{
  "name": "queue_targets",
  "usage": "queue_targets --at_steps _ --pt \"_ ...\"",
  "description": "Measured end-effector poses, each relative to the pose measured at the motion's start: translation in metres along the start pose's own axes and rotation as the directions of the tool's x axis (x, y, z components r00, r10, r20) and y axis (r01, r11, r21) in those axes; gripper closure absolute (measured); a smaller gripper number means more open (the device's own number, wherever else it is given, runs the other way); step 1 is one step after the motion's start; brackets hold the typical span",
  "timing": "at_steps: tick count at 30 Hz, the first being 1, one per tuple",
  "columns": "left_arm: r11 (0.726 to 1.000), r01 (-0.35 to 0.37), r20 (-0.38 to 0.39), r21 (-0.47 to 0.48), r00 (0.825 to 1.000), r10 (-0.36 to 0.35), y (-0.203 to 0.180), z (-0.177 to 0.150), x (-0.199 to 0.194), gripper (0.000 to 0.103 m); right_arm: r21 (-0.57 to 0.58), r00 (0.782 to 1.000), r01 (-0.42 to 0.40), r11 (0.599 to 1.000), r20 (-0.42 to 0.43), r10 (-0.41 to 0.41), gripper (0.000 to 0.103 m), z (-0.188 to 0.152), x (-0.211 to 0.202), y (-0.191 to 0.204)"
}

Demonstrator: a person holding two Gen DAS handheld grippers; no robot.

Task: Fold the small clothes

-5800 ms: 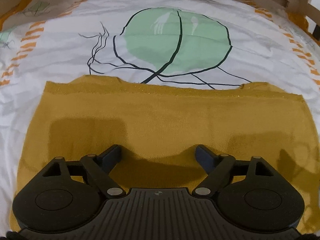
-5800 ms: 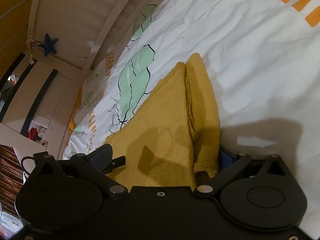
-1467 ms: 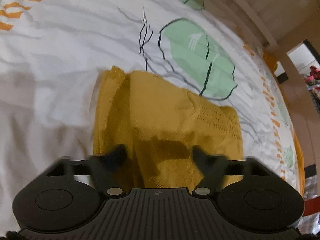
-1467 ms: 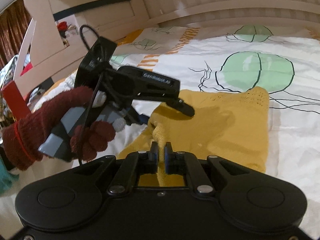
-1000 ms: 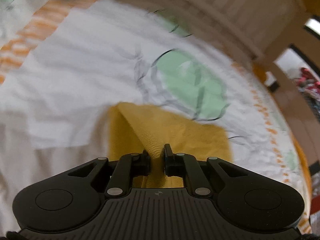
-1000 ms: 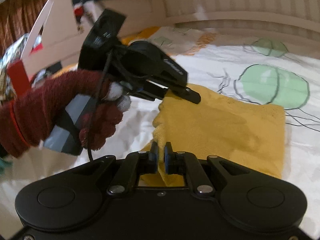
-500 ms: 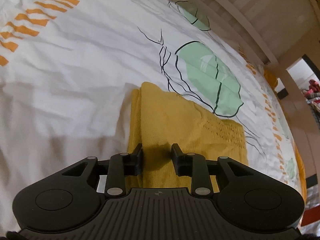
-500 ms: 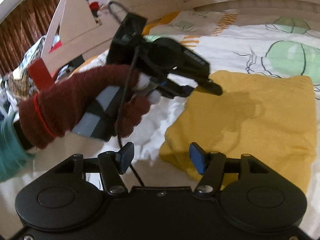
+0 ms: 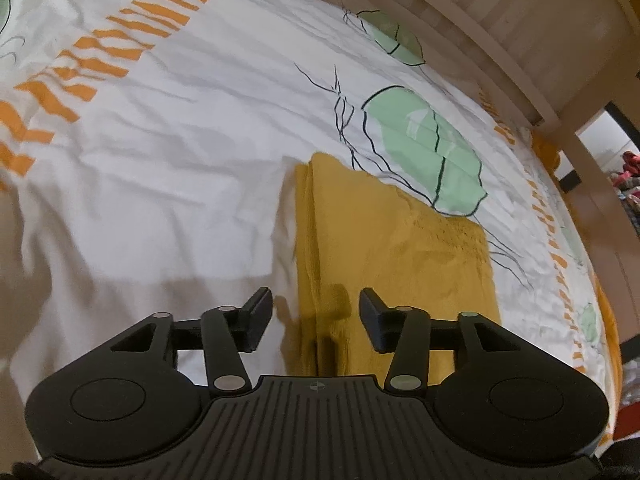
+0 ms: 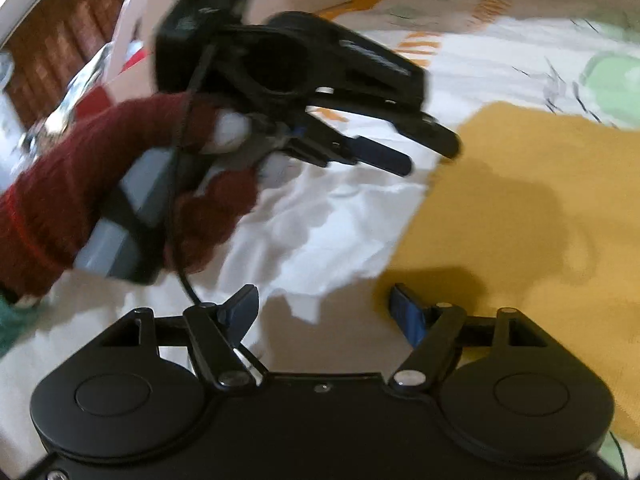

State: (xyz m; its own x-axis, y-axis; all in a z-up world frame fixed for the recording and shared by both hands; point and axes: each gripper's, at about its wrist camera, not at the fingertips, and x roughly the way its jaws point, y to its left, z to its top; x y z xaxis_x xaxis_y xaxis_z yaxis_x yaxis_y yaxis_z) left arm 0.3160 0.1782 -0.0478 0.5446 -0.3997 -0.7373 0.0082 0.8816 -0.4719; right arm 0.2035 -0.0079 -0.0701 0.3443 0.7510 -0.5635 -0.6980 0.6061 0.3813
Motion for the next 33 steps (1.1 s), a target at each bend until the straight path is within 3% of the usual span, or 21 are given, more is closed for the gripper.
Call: queue_targets --at_steps 3,8,12,16,21,30,33 --pt "1.0 0.016 -0.011 -0.006 1.0 -0.017 -0.003 -0.01 -0.004 0.052 0.004 1.0 0.001 1.0 0.021 -0.001 0.028 -0.001 -0.019 0.002" --pt "0.998 0.056 -0.032 0.011 0.998 -0.055 -0.016 -0.033 -0.009 0.043 0.134 0.986 0.11 0.985 0.107 -0.125 0.027 0.0 -0.061 -0.034" --pt "0.999 0.043 -0.047 0.032 0.998 -0.042 -0.025 -0.043 -0.003 0.042 0.308 0.95 0.212 0.927 0.157 -0.269 0.021 0.003 -0.092 -0.083" --pt "1.0 0.025 -0.067 0.012 0.997 -0.024 -0.024 -0.046 0.01 0.039 0.446 0.931 0.235 0.864 0.152 -0.331 0.015 0.005 -0.105 -0.127" --pt "0.999 0.034 -0.072 -0.028 0.997 -0.036 -0.019 -0.047 0.021 0.035 0.52 0.933 0.227 0.823 0.125 -0.336 0.015 0.002 -0.098 -0.166" --pt "0.999 0.033 -0.064 0.03 0.997 -0.031 -0.036 -0.042 0.039 0.02 0.558 0.963 0.146 0.817 0.108 -0.246 0.014 0.009 -0.067 -0.196" --pt "0.998 0.019 -0.063 0.059 0.998 -0.015 -0.043 -0.042 0.043 0.017 0.556 0.968 0.122 0.822 0.116 -0.222 0.002 0.012 -0.062 -0.198"
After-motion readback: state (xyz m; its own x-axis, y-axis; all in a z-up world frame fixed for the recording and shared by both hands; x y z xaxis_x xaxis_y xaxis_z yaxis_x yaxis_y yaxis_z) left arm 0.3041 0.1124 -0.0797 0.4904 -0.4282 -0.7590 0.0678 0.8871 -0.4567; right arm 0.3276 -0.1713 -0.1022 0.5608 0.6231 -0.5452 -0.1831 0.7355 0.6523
